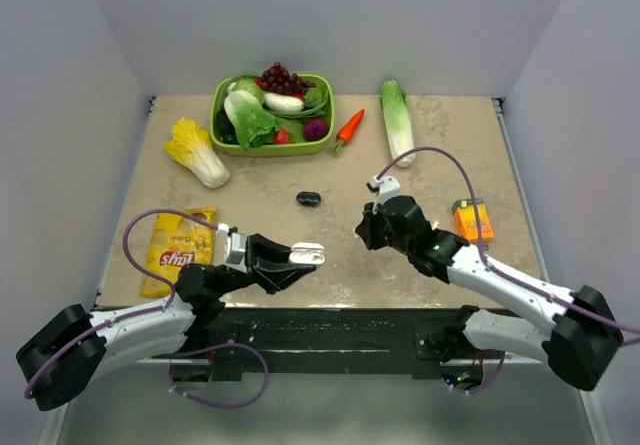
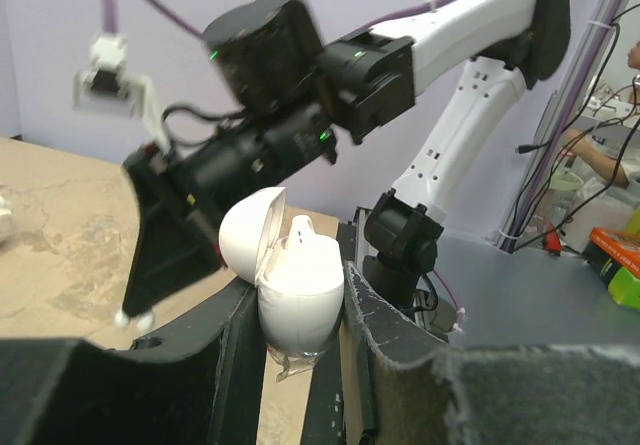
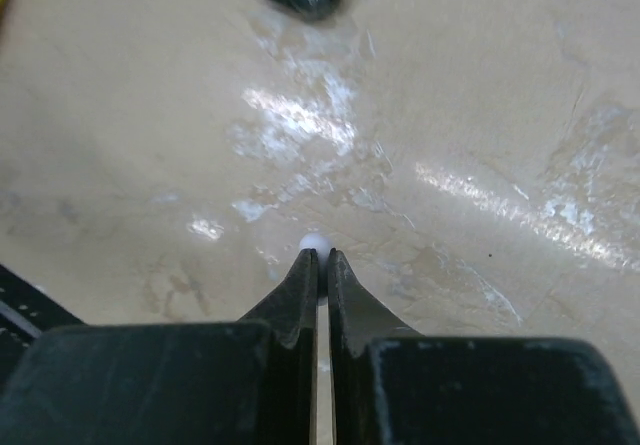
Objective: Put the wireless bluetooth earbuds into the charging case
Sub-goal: Pick up the earbud from the center of the board, then place the earbud in the charging case.
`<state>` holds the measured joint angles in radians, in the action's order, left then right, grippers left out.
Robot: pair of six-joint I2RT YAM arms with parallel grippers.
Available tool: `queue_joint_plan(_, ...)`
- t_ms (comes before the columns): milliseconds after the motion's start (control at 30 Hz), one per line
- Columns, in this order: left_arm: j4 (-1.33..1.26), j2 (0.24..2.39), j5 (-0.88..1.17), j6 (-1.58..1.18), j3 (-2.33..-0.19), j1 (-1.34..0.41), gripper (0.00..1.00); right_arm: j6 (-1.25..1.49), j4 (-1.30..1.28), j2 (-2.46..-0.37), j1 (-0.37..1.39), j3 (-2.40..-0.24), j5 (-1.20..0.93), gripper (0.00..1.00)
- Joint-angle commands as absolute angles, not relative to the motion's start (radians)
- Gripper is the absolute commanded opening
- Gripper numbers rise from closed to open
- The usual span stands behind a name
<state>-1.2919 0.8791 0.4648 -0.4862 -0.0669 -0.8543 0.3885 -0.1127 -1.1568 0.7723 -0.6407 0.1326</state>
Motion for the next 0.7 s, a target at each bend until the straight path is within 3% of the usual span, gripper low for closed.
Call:
queue_joint_plan(0,-1.586,0.871,0.382,-0.46,-0.051,-0.862,0.0,0.344,-0.209,-0.935,0.773,-0.706,0.075,0.0)
queue_joint_plan(333,-1.575,0.997,0.459,-0.483,-0.11,-0.861,0.0,0.169,-0.279,-0.632,0.778,-0.844,-0.336,0.0)
queue_joint_plan(500,-1.526,1.04,0.537,-0.466,-0.161,-0.861,0.0,0.156,-0.284,-0.63,0.782,-0.879,-0.507,0.0)
queue_joint_plan(667,-1.503,1.077,0.646,-0.471,-0.228,-0.861,0.0,0.129,-0.29,-0.672,0.863,-0.894,-0.476,0.0)
